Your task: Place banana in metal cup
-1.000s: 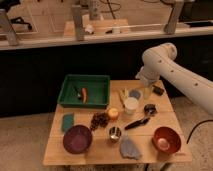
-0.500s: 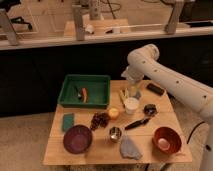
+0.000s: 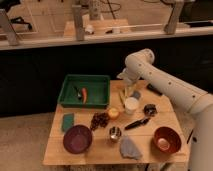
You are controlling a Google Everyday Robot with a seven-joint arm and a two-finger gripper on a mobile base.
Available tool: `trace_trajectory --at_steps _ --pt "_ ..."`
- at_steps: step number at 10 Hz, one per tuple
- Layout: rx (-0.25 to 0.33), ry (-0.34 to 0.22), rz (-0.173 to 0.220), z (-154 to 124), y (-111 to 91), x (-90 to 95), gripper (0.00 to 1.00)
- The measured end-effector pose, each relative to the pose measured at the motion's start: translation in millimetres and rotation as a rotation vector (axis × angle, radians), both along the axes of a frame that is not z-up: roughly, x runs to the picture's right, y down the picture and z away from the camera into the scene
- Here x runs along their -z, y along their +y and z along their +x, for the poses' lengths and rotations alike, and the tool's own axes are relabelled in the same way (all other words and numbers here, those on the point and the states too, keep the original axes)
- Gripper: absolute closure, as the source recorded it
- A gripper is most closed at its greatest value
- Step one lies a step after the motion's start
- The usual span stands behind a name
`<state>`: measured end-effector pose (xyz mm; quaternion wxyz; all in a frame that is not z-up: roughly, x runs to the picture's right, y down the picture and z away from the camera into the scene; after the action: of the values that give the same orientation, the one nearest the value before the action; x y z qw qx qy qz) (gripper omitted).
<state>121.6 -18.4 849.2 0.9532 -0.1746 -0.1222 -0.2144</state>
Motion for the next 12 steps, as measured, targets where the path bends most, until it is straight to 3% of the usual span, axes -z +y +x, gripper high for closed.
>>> trace_trajectory --at_steps 8,12 --pt "0.027 -0.067 -0.046 -27 7 -45.4 0.2" --pt "0.055 -0.054 -0.087 -27 25 -77.9 0.2"
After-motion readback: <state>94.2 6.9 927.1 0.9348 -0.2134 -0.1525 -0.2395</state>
